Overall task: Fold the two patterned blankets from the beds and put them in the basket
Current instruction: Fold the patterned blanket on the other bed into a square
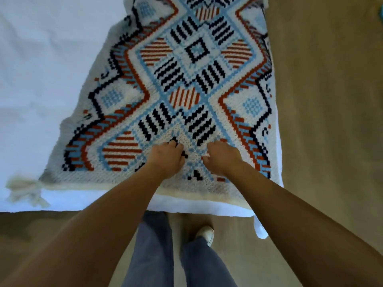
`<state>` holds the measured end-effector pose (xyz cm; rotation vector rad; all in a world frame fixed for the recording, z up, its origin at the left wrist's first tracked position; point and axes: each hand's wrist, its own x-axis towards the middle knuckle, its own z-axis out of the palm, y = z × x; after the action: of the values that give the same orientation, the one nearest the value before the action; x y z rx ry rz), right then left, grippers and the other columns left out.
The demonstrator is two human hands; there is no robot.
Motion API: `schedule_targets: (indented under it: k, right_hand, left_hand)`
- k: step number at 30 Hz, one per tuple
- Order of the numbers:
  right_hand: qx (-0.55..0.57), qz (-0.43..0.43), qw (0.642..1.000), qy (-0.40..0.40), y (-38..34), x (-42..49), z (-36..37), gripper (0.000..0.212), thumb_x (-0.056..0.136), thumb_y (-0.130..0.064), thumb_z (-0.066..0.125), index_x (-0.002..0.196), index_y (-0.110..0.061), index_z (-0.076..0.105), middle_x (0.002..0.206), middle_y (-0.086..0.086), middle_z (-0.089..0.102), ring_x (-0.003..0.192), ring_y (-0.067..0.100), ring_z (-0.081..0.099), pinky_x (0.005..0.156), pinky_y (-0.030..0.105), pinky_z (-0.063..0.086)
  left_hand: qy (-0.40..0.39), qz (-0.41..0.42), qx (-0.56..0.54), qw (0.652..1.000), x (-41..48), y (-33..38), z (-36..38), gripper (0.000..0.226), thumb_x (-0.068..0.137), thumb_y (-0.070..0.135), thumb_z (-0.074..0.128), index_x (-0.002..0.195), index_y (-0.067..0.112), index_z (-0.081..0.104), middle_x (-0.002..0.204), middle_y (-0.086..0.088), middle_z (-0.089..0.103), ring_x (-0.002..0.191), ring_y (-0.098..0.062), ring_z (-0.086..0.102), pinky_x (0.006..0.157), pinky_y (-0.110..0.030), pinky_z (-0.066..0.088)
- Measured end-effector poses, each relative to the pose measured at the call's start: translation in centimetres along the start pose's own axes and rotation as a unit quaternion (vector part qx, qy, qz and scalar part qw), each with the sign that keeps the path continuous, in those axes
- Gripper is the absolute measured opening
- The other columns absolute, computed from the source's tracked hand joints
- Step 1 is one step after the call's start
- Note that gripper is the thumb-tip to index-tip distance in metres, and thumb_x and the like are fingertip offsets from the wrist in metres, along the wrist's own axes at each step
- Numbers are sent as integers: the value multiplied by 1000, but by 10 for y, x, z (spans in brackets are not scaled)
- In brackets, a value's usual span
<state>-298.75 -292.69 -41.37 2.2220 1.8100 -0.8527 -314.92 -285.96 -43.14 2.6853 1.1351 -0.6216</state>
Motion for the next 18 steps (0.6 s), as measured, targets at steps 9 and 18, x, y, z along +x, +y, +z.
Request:
schedule_targets:
  k: [9, 18]
  right_hand:
    - [14, -59, 998, 13, -83, 110, -52, 33, 98, -31, 36, 121, -9, 45, 118, 11, 48, 97, 27, 48, 73, 35, 39]
    - [68, -60, 991, 101, -174, 313, -130, 25, 97, -30, 37, 102, -9, 51, 92, 0, 39, 82, 18, 39, 67, 28, 31]
  left_hand:
    - [11, -130, -84, 988, 62, -158, -37, 38, 96, 38, 30, 118, 12, 46, 113, -11, 52, 101, -29, 52, 77, -40, 42]
    - [121, -155, -160, 967, 193, -335, -79, 38, 97, 36, 32, 119, 11, 49, 113, -12, 53, 102, -30, 52, 74, -36, 40]
